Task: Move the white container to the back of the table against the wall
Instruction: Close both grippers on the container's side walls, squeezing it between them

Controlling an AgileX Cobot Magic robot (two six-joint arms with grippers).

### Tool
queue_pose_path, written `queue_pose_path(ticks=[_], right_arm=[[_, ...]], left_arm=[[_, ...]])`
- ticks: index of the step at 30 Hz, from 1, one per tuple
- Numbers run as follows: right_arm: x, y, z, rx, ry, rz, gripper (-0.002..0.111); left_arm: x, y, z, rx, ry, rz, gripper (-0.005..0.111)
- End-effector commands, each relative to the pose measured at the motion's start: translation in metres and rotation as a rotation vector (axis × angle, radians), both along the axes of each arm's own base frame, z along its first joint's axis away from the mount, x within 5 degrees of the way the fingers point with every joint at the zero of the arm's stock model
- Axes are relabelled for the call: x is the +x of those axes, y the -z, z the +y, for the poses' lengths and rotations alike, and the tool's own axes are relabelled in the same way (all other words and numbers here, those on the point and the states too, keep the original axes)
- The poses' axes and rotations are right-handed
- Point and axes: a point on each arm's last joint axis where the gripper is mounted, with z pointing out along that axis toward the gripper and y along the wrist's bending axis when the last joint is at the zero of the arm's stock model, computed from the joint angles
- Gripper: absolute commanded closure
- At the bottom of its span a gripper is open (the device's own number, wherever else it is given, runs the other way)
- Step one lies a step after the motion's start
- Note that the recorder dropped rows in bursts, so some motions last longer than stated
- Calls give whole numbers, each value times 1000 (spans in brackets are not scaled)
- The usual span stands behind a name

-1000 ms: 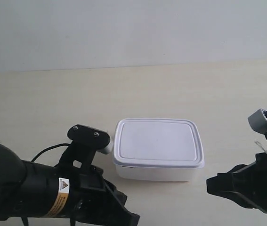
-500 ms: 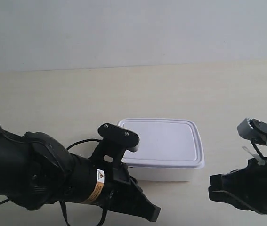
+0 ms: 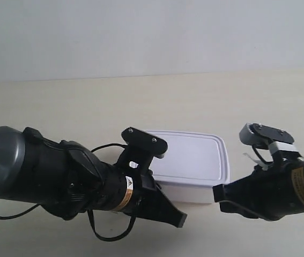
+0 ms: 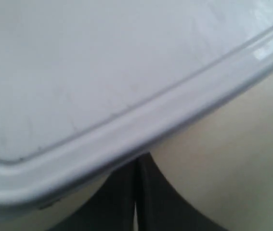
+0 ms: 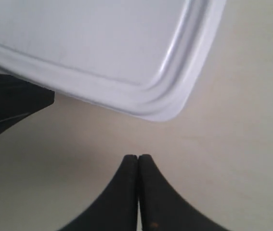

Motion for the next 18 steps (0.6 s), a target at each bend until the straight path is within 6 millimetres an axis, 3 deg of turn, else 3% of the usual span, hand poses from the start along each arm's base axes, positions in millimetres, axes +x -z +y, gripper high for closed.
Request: queue_pose_path(ticks=[1,18], right_arm=[[9,5,12,-78,-4,-36,108],[48,16,26,-127,7,-61,108]], left_arm=[[8,-1,4,17,-11,-25,107],[32,-6,24,41,-55,-77,107]])
